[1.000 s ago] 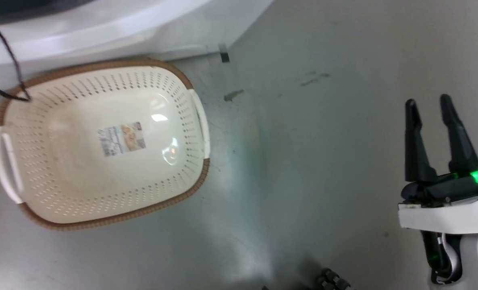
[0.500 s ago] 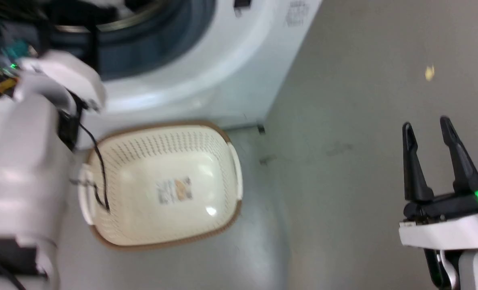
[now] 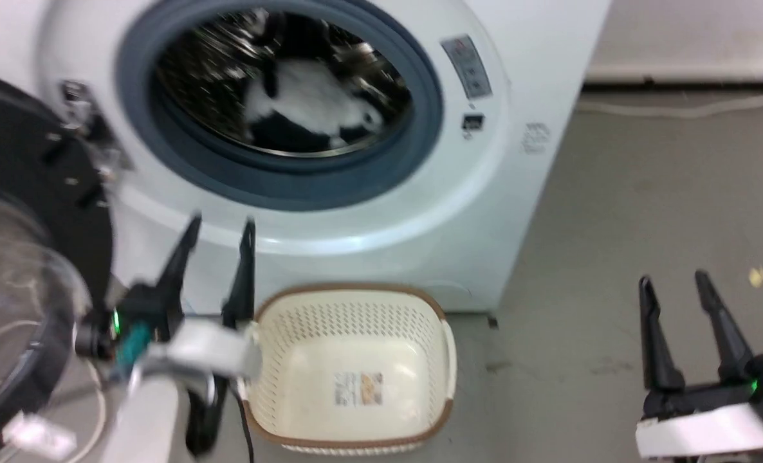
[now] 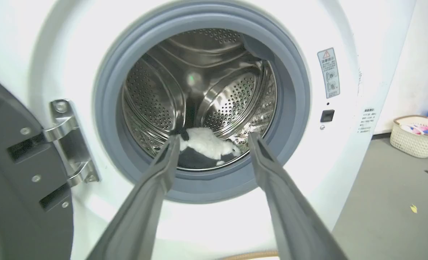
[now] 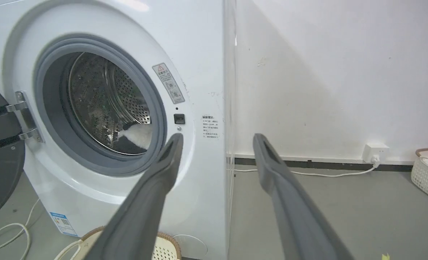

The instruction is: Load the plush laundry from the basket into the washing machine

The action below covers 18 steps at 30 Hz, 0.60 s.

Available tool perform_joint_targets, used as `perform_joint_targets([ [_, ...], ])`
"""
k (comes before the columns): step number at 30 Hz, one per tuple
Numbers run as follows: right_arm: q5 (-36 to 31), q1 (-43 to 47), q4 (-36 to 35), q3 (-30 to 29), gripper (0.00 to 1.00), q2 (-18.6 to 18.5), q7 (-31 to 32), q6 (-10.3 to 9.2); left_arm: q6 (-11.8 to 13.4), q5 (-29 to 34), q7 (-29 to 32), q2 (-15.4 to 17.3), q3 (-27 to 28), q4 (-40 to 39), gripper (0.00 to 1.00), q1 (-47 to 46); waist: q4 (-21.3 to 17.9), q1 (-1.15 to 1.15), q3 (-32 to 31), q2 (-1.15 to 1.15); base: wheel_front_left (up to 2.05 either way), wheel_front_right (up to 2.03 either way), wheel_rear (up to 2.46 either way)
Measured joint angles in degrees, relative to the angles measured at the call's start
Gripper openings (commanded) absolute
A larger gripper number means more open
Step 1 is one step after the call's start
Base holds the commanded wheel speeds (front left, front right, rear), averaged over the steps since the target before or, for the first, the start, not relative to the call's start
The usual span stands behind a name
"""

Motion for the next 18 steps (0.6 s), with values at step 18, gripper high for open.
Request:
perform_joint_targets([
  [18,-1.0,5.1,4.6,1.4,1.0,0.0,0.0,0.0,1.8,4.7,0.0,-5.6,2.0,-9.7,1.0,22.9,5.1,0.01,-7.1,0.0,0.0,0.0,0.0],
])
